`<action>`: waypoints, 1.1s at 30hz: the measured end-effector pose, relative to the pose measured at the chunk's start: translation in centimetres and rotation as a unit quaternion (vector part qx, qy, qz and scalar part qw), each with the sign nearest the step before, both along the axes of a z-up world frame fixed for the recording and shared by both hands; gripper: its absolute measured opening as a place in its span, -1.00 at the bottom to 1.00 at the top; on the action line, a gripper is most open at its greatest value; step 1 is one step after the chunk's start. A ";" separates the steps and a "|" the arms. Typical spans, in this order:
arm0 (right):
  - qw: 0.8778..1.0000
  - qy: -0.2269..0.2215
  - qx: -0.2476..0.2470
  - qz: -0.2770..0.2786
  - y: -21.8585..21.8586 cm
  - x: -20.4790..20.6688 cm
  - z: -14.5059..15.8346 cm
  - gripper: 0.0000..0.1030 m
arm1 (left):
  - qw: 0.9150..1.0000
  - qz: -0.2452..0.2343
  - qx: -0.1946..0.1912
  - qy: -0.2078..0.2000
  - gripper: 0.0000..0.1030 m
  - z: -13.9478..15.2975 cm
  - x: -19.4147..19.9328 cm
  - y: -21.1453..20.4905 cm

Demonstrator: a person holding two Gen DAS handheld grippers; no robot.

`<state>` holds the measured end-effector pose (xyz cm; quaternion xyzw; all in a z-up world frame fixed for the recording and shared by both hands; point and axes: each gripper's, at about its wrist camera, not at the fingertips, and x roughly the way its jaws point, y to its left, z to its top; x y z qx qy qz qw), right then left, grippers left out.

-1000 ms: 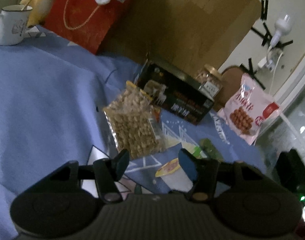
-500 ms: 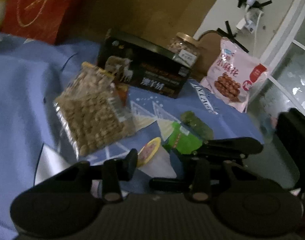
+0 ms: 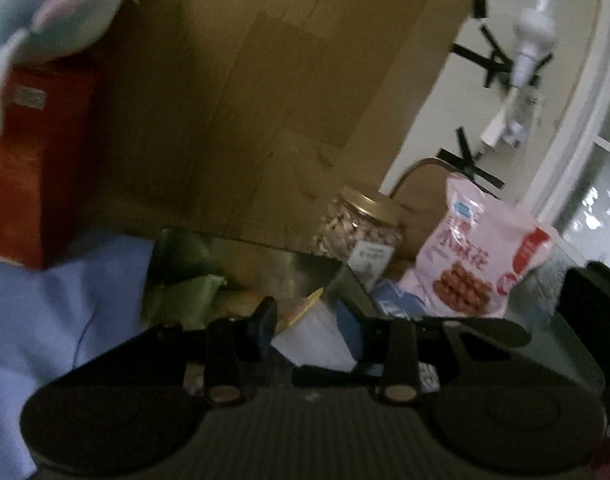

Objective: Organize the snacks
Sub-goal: 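Place the white cup into the black tin box and release, then grasp the bright green snack packet with the right gripper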

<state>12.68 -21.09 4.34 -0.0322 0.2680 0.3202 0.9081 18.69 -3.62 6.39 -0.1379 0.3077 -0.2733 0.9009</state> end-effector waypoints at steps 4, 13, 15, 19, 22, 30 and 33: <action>0.999 0.006 -0.016 -0.031 -1.0 2.3 -0.8 -0.35 | 1.000 -0.011 -0.001 0.013 -0.34 -1.2 2.9 -1.9; 0.991 -0.016 -0.036 -0.125 -4.1 2.7 -1.5 -0.18 | 1.000 -0.013 0.012 0.021 -0.25 -2.4 4.3 -5.2; 0.991 -0.015 -0.019 -0.131 -5.3 2.7 -0.7 -0.18 | 1.000 -0.014 -0.005 -0.009 -0.19 -1.6 3.2 -4.5; 0.986 -0.022 0.006 -0.164 -6.8 2.7 1.6 -0.17 | 1.000 -0.001 -0.016 -0.009 -0.19 0.0 1.9 -3.5; 0.986 -0.010 0.059 -0.158 -7.9 0.2 2.5 -0.17 | 0.999 0.012 -0.017 -0.024 -0.19 1.2 -1.1 -1.7; 0.994 0.060 0.076 -0.048 -7.2 -8.9 0.1 -0.17 | 0.999 0.006 -0.028 0.038 -0.19 -2.6 -9.0 3.8; 0.994 0.094 0.056 -0.019 -7.4 -11.9 -1.4 -0.16 | 0.997 -0.015 -0.038 0.064 -0.19 -4.6 -11.1 4.2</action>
